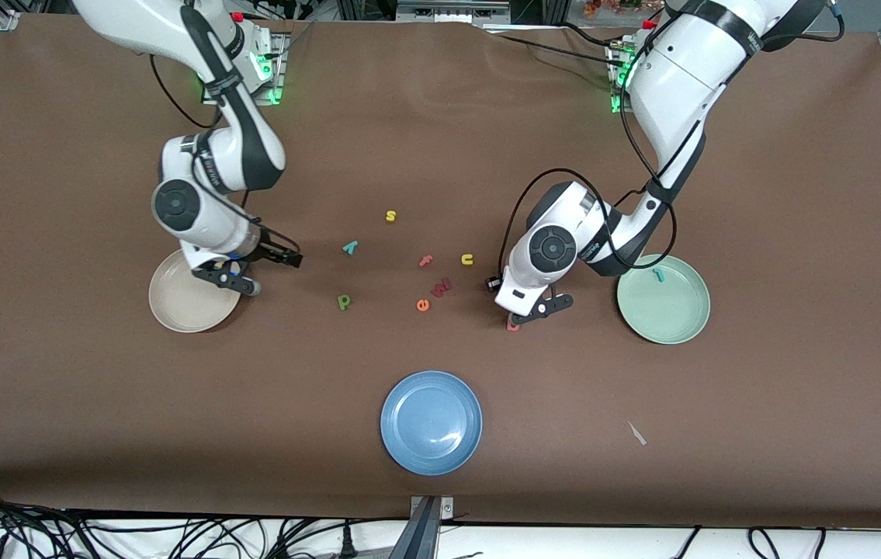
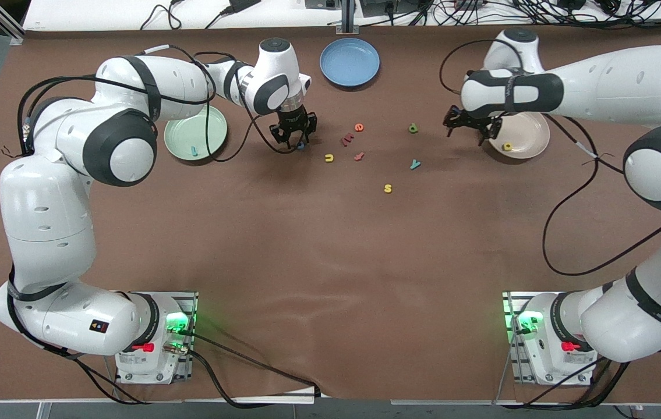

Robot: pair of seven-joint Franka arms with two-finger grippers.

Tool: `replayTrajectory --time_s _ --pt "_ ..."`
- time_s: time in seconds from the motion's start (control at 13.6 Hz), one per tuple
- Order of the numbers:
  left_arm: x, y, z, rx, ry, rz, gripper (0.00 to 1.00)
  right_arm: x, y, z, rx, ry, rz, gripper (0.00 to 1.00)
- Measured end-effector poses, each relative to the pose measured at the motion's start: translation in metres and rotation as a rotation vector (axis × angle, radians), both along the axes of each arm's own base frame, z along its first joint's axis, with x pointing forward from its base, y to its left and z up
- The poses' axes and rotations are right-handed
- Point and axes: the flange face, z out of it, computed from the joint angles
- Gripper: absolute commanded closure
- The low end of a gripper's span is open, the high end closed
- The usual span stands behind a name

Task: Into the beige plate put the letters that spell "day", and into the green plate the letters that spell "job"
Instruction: 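Grasp the blue o with the left gripper while the right gripper reaches y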

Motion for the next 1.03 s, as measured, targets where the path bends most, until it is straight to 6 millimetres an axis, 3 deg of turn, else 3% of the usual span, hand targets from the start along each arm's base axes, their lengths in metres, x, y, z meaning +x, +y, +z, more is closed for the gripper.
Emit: replayTrajectory --time_s 0.07,0.44,0.66,0.81,1.03 --pt "-0.001 -0.001 -0.001 -0.002 -0.002 0.0 0.88 -0.001 0.019 0.0 -0.007 -0.004 -0.048 0.0" --pt "-0.001 -0.002 0.001 -0.006 -0.006 0.0 0.91 -0.01 0.091 -0.017 -0.034 -0.039 -0.257 0.0" --pt "0.001 0.004 0.008 0.015 -0.001 -0.01 0.91 -0.017 0.11 -0.027 -0.045 -0.04 -0.302 0.0" --pt "0.006 0.015 0.024 0.046 0.011 -0.051 0.91 -0.019 0.115 -0.031 -0.045 -0.048 -0.32 0.01" --pt "0.028 0.062 0.063 0.076 0.013 -0.152 0.9 -0.022 0.117 -0.038 -0.046 -0.053 -0.328 0.01"
